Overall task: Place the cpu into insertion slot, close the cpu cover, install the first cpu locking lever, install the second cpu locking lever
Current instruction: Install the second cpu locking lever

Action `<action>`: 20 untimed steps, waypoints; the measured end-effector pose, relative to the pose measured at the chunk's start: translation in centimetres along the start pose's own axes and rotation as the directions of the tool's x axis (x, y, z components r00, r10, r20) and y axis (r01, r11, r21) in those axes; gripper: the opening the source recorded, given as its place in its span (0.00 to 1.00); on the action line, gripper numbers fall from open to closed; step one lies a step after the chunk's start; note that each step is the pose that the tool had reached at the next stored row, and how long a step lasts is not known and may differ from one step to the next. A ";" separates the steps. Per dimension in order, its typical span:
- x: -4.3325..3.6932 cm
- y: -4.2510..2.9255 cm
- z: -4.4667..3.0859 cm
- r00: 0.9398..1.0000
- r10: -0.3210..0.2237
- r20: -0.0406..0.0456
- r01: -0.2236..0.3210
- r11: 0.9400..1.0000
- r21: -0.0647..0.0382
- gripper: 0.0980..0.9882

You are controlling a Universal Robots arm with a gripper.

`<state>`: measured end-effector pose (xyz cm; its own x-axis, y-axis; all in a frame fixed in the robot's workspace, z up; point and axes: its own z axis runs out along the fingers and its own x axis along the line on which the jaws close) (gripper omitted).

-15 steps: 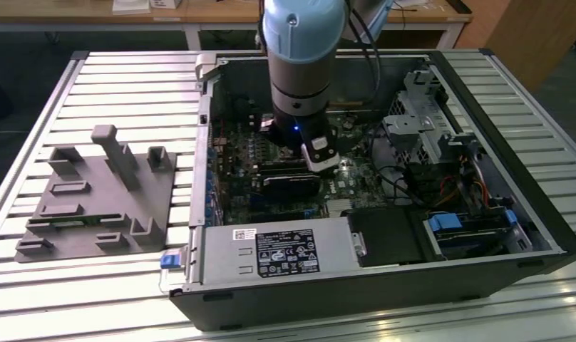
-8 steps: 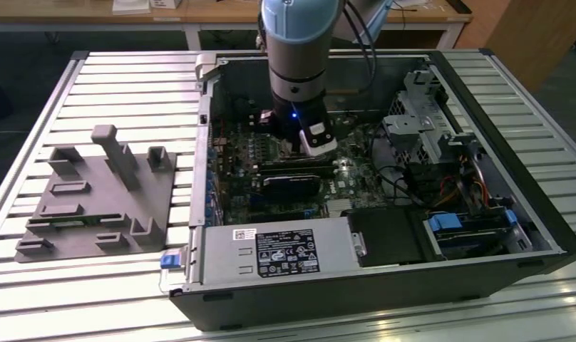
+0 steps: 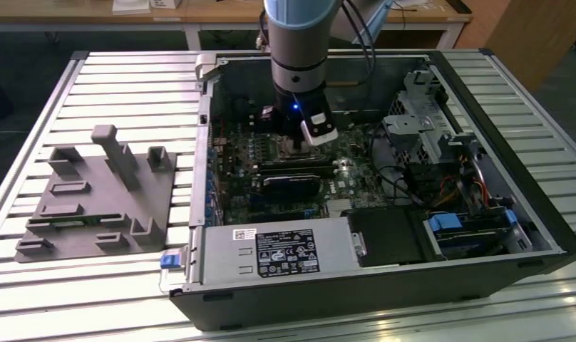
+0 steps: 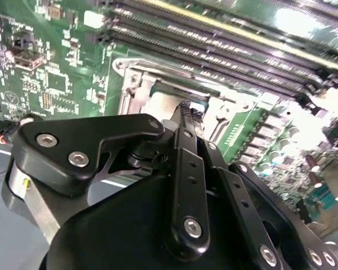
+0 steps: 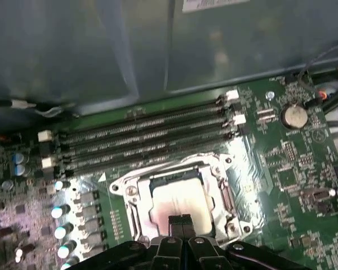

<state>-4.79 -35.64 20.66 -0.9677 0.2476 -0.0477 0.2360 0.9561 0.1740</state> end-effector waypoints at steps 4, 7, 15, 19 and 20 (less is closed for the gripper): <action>-0.49 0.36 0.09 1.000 0.000 0.000 0.000 1.000 0.002 0.01; -0.49 0.41 -0.04 1.000 0.000 0.001 0.000 1.000 0.003 0.01; -0.56 0.69 -1.57 1.000 0.000 0.001 0.000 1.000 0.003 0.01; -0.56 0.69 -1.57 1.000 0.000 0.001 0.000 1.000 0.004 0.01; -0.56 0.69 -1.57 1.000 0.000 0.001 0.000 1.000 0.004 0.01</action>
<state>-4.22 -35.37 22.35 -0.9677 0.2476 -0.0486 0.2362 0.9567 0.1700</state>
